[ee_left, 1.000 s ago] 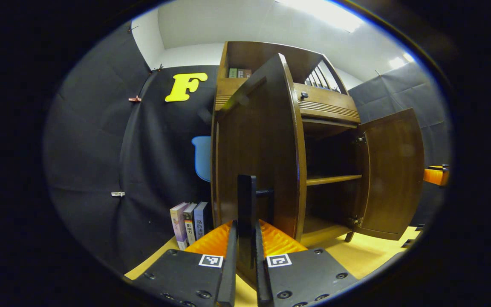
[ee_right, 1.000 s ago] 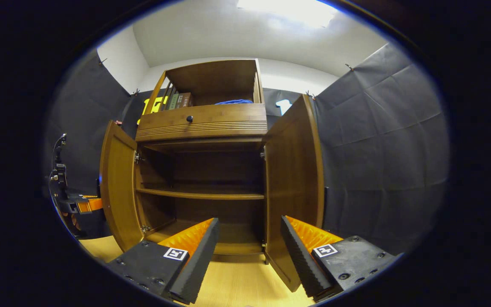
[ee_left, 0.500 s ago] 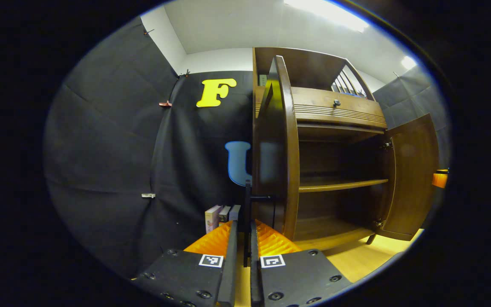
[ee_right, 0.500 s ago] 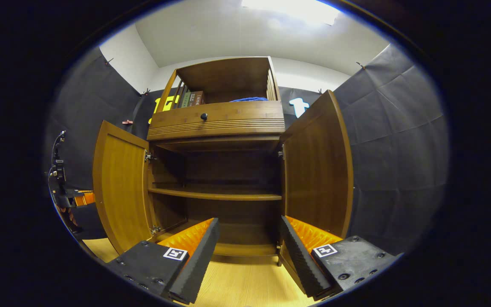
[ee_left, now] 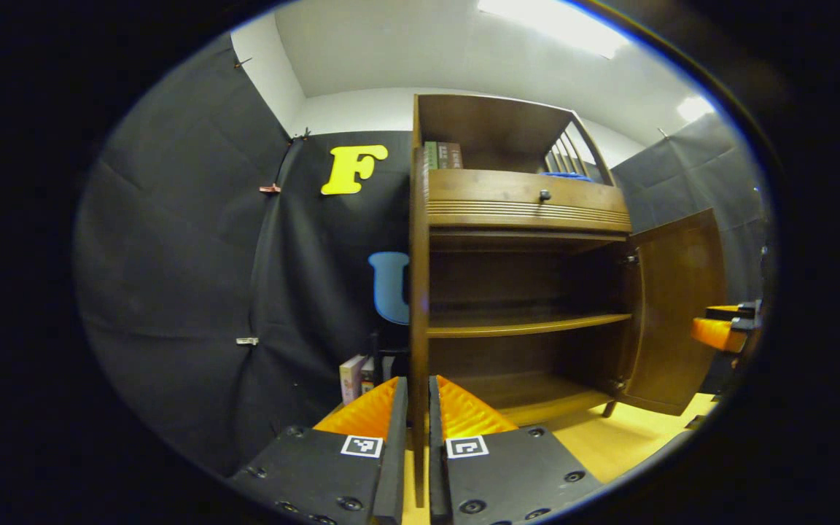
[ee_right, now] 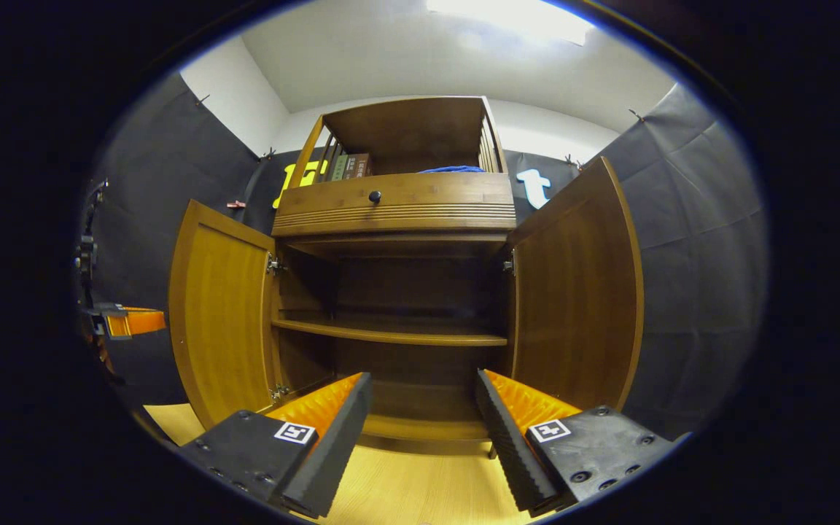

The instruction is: Open the right door of the double-door shoe cabinet with the right hand, and open the left door with the left hand.

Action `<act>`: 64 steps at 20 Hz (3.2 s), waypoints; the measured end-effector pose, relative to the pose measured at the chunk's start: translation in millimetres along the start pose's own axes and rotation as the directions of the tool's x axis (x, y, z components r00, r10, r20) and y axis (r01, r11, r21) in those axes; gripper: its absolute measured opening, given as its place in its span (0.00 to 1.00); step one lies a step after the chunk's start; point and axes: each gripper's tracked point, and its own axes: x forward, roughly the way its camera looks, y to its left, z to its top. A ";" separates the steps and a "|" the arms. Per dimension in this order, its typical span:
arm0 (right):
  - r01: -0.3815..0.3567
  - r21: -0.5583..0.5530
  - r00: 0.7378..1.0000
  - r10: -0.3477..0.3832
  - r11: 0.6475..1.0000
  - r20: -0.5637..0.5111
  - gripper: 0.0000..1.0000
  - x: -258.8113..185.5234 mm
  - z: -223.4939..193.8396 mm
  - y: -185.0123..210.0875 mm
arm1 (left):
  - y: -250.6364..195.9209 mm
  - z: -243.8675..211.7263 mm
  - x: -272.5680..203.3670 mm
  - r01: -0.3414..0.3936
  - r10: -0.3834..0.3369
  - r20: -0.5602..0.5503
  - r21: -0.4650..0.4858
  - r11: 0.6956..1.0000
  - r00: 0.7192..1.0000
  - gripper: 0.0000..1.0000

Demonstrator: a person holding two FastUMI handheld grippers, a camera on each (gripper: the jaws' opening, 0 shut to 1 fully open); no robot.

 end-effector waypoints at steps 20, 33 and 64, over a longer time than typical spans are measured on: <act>-0.004 0.021 1.000 0.004 1.000 0.005 0.98 31.2 6.9 3.5 | -129.3 11.2 65.1 0.150 -0.148 0.041 -0.068 0.986 0.988 0.99; -0.024 0.026 1.000 0.023 0.999 0.021 0.98 41.0 11.3 10.1 | -126.5 12.5 73.0 0.146 -0.143 0.051 -0.058 0.988 0.988 0.95; -0.035 0.022 0.999 0.034 0.999 0.033 0.98 40.3 13.0 11.6 | -126.2 15.5 74.3 0.141 -0.138 0.061 -0.059 0.988 0.989 0.95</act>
